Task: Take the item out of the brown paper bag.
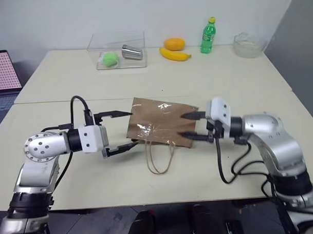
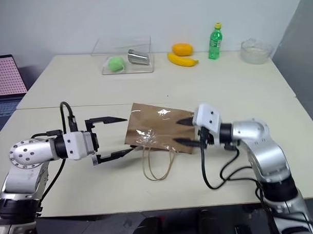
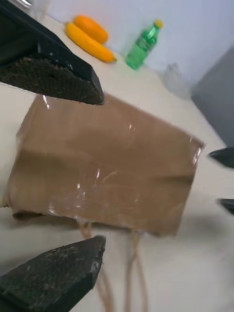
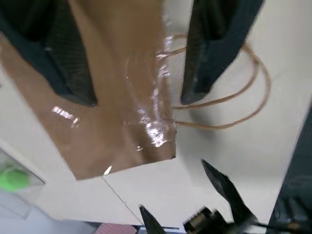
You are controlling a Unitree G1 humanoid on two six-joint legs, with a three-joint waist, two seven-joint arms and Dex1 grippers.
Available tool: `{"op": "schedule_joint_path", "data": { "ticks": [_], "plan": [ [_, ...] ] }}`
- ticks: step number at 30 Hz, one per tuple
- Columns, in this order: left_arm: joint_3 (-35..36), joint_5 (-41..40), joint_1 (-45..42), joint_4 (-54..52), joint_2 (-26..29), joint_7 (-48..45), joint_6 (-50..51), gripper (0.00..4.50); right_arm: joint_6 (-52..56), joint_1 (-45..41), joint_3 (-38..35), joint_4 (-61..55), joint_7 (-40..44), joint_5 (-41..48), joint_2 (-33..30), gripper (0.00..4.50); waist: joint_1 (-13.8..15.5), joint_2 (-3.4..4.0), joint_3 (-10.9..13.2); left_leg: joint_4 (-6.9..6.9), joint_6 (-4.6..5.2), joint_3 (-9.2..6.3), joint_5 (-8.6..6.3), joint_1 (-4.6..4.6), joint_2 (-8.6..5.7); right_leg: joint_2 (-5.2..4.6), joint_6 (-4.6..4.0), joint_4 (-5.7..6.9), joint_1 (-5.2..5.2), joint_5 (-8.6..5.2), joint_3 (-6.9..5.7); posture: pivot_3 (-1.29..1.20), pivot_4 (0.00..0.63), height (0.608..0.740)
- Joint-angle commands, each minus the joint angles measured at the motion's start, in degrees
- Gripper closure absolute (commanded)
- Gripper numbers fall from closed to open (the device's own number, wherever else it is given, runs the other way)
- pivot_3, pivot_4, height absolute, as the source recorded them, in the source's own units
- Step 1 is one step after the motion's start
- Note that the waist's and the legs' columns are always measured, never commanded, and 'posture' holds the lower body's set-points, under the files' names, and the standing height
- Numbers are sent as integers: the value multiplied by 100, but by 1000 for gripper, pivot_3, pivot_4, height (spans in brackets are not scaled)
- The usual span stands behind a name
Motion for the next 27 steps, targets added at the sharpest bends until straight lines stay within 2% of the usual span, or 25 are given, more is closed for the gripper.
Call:
{"op": "schedule_joint_path", "data": {
  "ticks": [1,7,19,22,27],
  "plan": [
    [-281,-31,-357,715,31,-470,-1014,0,570,600,-171,-1069,-409,367,-235,1439,-23,0,0,-2,0,2,0,0,0,0,0,-5,0,0,1,0,150,740],
    [-723,123,-820,1701,-146,-613,-1944,0,882,1285,-64,-1708,-1007,503,-415,1439,-61,0,0,12,2,2,1,2,0,4,6,-3,9,2,1,0,150,740],
    [-1185,200,-1318,2164,-818,-286,-2083,0,936,1598,11,-1911,-1462,745,-730,1439,-82,-2,-1,29,3,-6,1,-2,-2,6,19,-4,16,10,1,0,150,740],
    [-1299,51,-1352,2026,-947,-364,-1940,597,976,1616,45,-1949,-1559,827,-797,1410,-83,-2,-1,29,3,-7,1,-2,-2,6,19,-4,17,10,1,0,150,740],
    [-1420,-245,-1328,1525,-943,-520,-1388,2160,1026,1660,54,-2047,-1650,958,-891,1410,-86,-2,-1,30,3,-9,1,-2,-1,7,19,-4,18,10,0,0,150,740]
  ]
}}
